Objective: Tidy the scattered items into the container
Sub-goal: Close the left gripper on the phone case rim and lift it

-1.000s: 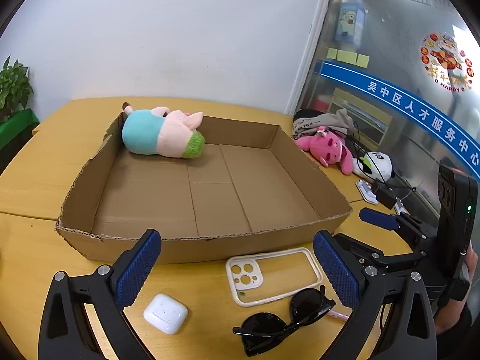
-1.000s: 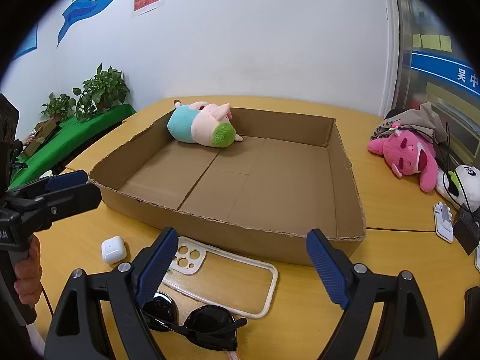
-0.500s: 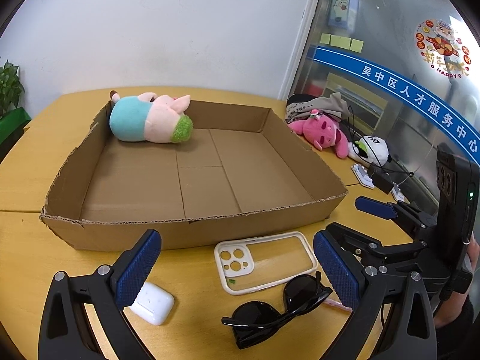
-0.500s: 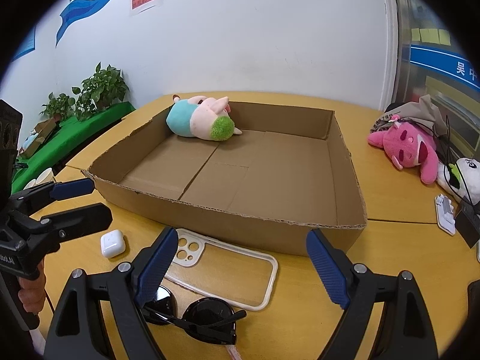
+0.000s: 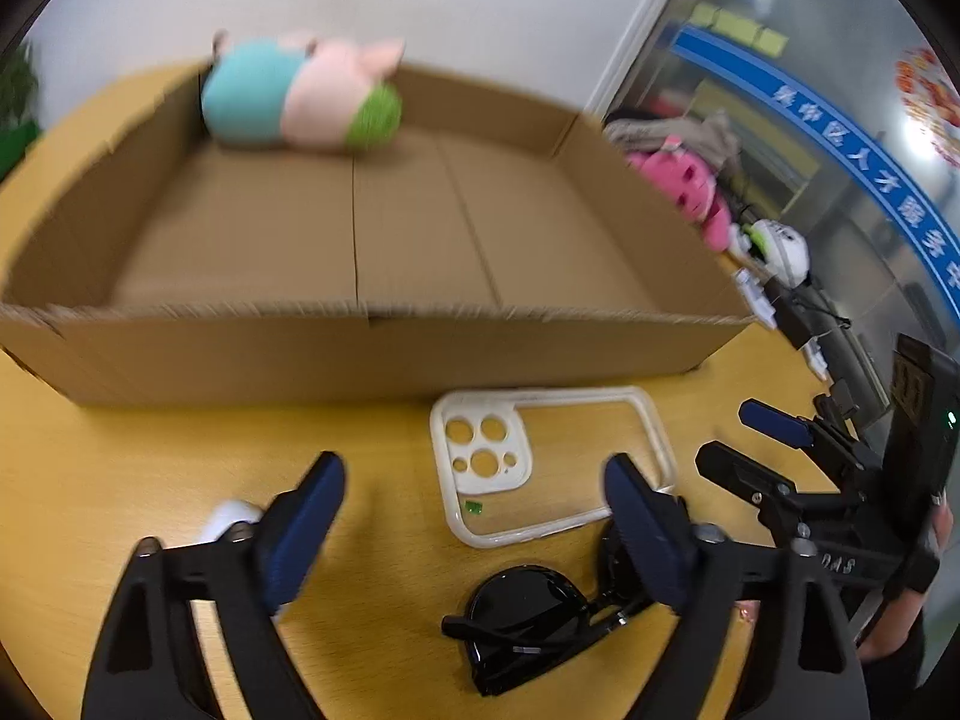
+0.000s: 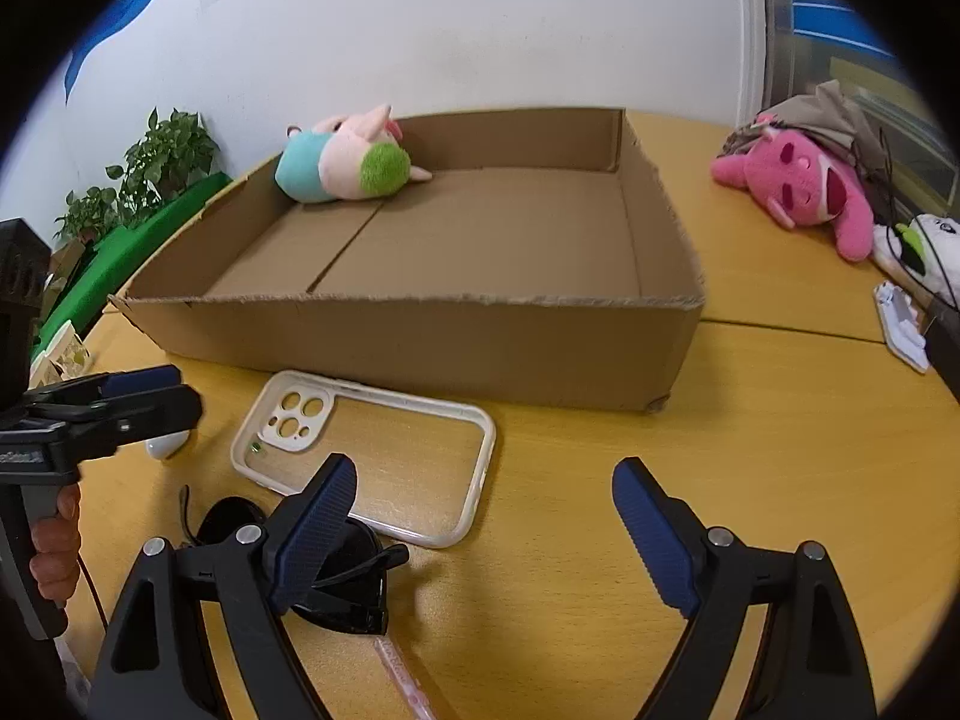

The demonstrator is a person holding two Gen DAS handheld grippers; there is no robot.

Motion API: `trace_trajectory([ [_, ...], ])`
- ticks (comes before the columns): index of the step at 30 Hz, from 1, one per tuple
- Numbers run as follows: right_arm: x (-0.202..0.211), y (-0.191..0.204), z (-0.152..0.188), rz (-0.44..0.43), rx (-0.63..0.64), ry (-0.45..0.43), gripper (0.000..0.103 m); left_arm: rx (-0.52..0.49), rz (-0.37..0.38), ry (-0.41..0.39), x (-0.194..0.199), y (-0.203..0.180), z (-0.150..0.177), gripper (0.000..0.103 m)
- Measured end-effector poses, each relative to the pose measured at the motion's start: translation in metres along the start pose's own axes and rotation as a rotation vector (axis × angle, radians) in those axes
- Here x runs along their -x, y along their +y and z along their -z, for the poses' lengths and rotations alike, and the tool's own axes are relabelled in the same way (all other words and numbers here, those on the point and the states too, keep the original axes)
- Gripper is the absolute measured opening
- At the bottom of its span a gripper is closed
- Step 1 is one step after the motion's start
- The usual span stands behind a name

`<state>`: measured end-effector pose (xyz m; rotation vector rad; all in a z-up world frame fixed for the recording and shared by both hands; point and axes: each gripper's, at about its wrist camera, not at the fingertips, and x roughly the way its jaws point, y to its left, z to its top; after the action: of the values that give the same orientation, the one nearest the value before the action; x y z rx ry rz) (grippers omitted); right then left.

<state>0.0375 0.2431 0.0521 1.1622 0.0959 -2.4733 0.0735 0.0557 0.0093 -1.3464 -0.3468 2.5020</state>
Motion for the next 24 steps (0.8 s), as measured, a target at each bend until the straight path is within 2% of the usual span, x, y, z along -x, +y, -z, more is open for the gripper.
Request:
trace_trajectory([
  [4, -0.023, 0.000, 0.002, 0.025, 0.000, 0.047, 0.088, 0.011, -0.025, 0.072, -0.024, -0.001, 0.000, 0.069],
  [7, -0.030, -0.001, 0.003, 0.008, -0.006, 0.070, 0.086, -0.004, -0.025, 0.075, -0.027, -0.004, 0.001, 0.058],
  [9, -0.030, -0.002, 0.003, 0.012, -0.007, 0.071, 0.085, -0.014, -0.036, 0.074, -0.027, -0.004, 0.001, 0.044],
  [10, -0.033, -0.003, 0.003, 0.024, -0.007, 0.087, 0.083, -0.016, -0.041, 0.076, -0.028, -0.005, 0.002, 0.040],
  [12, -0.038, -0.004, 0.003, 0.017, -0.012, 0.120, 0.070, -0.018, -0.050, 0.081, -0.029, -0.003, 0.001, 0.023],
  [14, -0.039, -0.001, 0.004, 0.044, 0.015, 0.122, 0.067, -0.026, -0.062, 0.084, -0.029, -0.003, 0.002, 0.016],
  [16, -0.040, 0.004, 0.005, 0.070, 0.051, 0.126, 0.063, -0.027, -0.068, 0.083, -0.030, -0.001, 0.001, 0.013],
  [19, -0.038, 0.008, 0.004, 0.046, 0.060, 0.123, 0.045, -0.026, -0.067, 0.084, -0.030, -0.001, 0.000, 0.011],
  [21, -0.037, 0.012, 0.003, 0.017, 0.068, 0.124, 0.019, -0.027, -0.071, 0.079, -0.029, 0.000, 0.000, 0.009],
  [22, -0.037, 0.014, 0.004, 0.029, 0.071, 0.125, 0.018, -0.026, -0.069, 0.075, -0.026, 0.001, 0.001, 0.009],
  [24, -0.035, 0.013, 0.004, 0.041, 0.070, 0.117, 0.008, -0.029, -0.073, 0.062, -0.020, 0.000, 0.004, 0.009],
])
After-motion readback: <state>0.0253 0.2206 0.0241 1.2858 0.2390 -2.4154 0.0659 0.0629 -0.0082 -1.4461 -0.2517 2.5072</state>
